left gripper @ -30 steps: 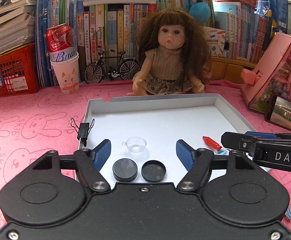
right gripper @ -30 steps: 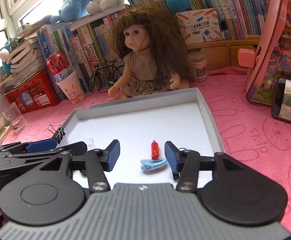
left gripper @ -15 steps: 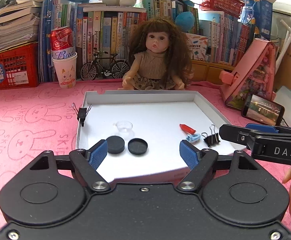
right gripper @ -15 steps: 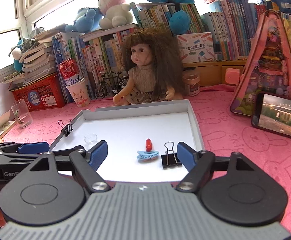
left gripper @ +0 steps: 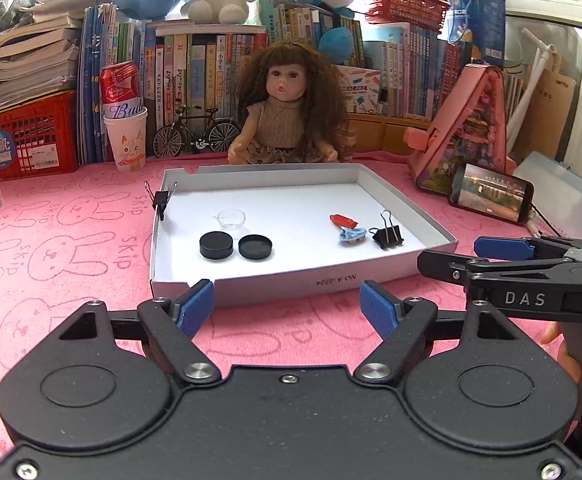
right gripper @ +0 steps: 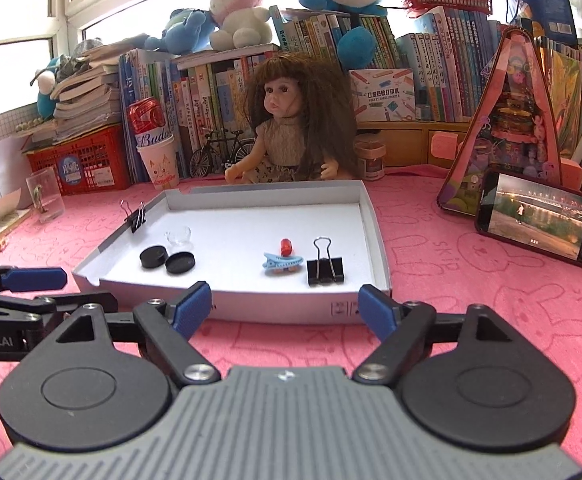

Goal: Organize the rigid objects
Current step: 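Move both tools back toward the remaining objects beside the tray, then grasp a third black lid with the left tool while the right tool grasps a light blue hair clip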

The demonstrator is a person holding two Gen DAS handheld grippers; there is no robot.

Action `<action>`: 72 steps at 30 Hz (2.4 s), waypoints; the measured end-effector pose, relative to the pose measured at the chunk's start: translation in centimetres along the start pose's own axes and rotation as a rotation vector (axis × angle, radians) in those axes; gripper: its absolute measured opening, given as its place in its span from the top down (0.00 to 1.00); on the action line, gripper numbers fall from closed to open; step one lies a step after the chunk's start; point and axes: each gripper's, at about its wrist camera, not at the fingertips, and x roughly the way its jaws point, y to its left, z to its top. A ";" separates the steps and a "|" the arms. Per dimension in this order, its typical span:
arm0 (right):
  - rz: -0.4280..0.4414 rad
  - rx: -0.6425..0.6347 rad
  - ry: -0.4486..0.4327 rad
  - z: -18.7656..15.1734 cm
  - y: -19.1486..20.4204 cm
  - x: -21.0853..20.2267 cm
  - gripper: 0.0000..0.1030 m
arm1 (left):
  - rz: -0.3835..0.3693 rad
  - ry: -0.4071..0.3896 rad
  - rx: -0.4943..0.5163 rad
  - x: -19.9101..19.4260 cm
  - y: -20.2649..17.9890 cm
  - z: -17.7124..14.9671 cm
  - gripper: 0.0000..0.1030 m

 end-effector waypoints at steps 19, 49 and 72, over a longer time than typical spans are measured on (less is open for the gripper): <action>-0.080 -0.090 0.029 -5.4 0.0 -2.4 0.11 | -0.080 0.052 0.069 -2.1 -1.5 -5.3 0.52; -0.145 0.023 0.074 -5.5 -1.5 -1.4 0.13 | -0.097 0.038 0.070 -1.8 -2.4 -7.0 0.69; -0.143 0.023 0.072 -5.6 -1.5 -1.5 0.13 | -0.058 -0.065 0.167 -3.7 -2.5 -7.0 0.62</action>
